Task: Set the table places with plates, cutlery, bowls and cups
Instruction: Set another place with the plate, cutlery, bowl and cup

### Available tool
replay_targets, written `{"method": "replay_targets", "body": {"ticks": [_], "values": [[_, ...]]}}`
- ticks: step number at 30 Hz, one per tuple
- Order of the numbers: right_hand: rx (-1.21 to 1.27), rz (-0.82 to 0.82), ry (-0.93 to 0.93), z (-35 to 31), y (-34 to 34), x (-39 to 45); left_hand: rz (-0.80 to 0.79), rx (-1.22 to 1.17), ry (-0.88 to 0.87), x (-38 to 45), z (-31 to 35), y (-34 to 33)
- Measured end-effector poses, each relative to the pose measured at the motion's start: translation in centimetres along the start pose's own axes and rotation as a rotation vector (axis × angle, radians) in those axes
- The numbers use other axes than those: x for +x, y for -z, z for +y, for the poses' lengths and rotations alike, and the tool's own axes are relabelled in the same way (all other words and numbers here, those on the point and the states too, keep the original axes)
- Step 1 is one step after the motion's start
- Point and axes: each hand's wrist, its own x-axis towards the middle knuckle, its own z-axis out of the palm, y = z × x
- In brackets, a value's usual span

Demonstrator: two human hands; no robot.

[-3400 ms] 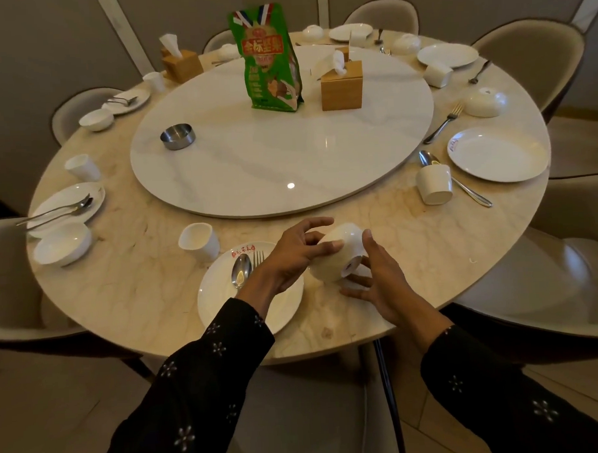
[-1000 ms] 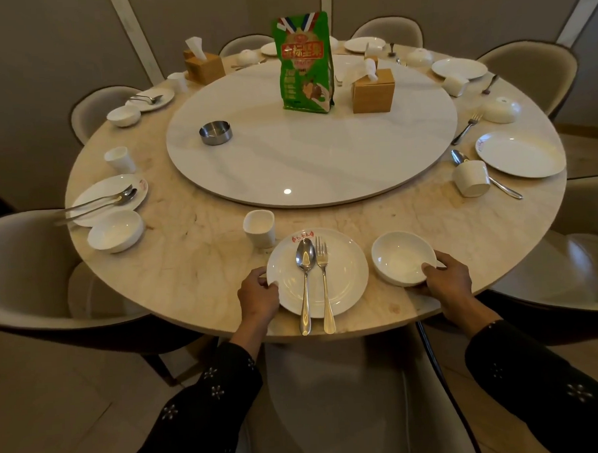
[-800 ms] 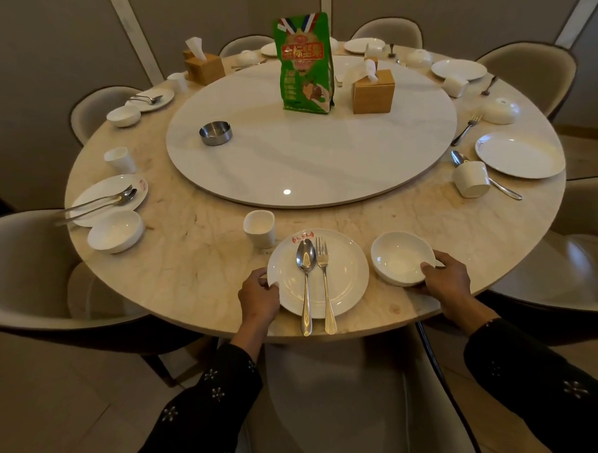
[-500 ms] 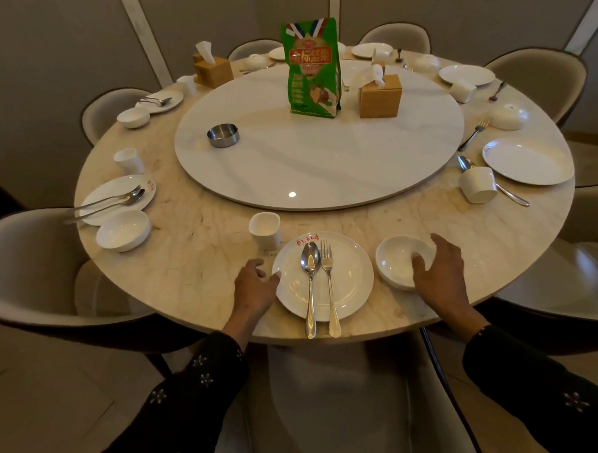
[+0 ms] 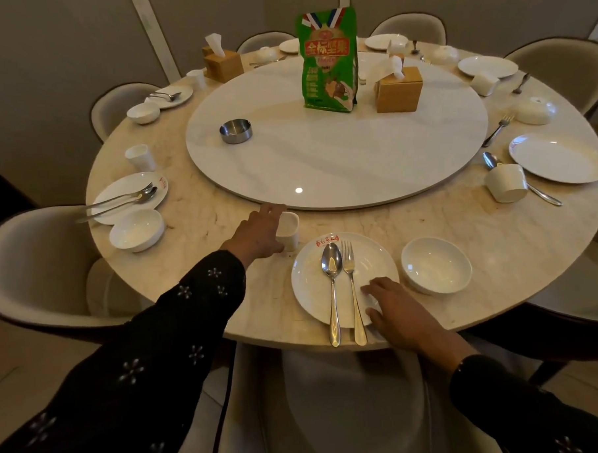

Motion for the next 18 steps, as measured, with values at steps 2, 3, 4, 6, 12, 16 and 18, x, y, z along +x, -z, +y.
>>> {"method": "replay_targets", "body": {"ticks": [2,3,4,6,12,16,18], "values": [[-0.016,0.006,0.001,0.0,-0.3,-0.1,-0.047,0.003,-0.026,0.6,-0.1,-0.3],[-0.02,0.01,-0.001,0.0,-0.3,-0.1,-0.055,-0.002,-0.038,0.8,-0.2,-0.6],[-0.021,0.013,-0.003,0.0,-0.4,-0.2,-0.055,-0.025,-0.046,1.0,-0.2,-0.7],[-0.023,0.023,-0.006,0.0,-0.5,-0.3,-0.027,-0.09,-0.056,1.2,-0.4,-0.9],[-0.013,0.029,-0.018,-0.3,-0.4,-0.1,-0.012,-0.157,-0.063,0.6,-1.2,-0.7],[-0.014,0.026,-0.019,-0.4,-0.3,-0.2,-0.007,-0.14,-0.066,0.1,-1.4,-0.7],[-0.014,0.026,-0.021,-0.4,-0.1,-0.2,-0.004,-0.124,-0.069,-0.1,-1.3,-0.6]]}}
